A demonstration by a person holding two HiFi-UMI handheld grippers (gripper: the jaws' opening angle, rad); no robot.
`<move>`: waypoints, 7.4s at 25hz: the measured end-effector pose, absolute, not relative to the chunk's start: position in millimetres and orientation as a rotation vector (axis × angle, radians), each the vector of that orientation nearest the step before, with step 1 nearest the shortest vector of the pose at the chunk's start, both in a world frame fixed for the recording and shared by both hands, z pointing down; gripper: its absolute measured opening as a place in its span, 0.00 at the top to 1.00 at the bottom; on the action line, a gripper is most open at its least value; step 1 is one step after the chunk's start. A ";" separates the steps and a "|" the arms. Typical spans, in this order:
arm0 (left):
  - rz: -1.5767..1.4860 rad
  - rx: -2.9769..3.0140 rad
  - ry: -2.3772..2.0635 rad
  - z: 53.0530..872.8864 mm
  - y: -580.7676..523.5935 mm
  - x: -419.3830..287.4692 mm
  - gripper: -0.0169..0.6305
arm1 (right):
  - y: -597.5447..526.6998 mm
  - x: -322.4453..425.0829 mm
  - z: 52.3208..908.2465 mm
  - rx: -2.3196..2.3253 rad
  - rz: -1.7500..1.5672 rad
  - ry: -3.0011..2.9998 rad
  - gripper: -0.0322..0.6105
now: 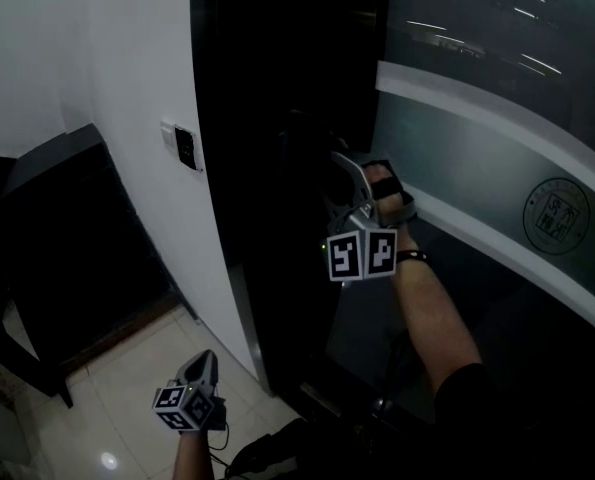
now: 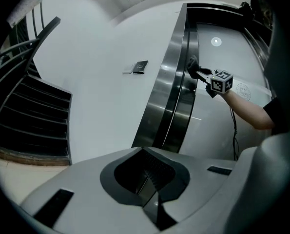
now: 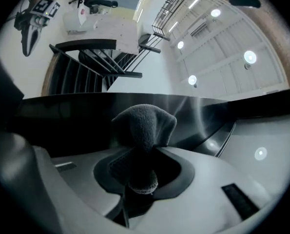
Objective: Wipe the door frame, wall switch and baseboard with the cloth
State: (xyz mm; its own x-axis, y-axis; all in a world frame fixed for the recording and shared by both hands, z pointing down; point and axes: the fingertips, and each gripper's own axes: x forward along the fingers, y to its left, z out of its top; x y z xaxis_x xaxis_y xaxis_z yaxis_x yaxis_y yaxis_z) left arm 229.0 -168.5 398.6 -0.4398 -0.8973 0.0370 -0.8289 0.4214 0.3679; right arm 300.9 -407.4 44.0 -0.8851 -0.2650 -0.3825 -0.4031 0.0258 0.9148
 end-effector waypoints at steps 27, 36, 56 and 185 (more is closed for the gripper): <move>-0.419 1.466 -2.475 392.9 -155.9 232.7 0.99 | -451.5 265.4 143.5 -0.702 2.145 2.397 0.80; -0.403 1.449 -2.471 397.1 -149.7 230.7 0.99 | -450.4 265.6 192.6 -0.644 2.123 2.479 0.80; -0.315 1.429 -2.452 420.0 -151.8 231.8 0.99 | -444.6 263.7 298.3 -0.516 2.116 2.651 0.80; -0.509 0.588 -3.068 402.4 264.3 185.7 0.99 | -43.0 177.7 407.1 0.584 0.260 3.132 0.80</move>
State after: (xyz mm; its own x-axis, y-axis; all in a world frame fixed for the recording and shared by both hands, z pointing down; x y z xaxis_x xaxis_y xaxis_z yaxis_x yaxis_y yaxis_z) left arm 185.7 264.3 402.4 -0.9307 -0.3564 -0.0821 -0.3638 0.8792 0.3077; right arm 177.7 -43.0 407.1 -0.9318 0.3533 0.0836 0.3623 0.9200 0.1495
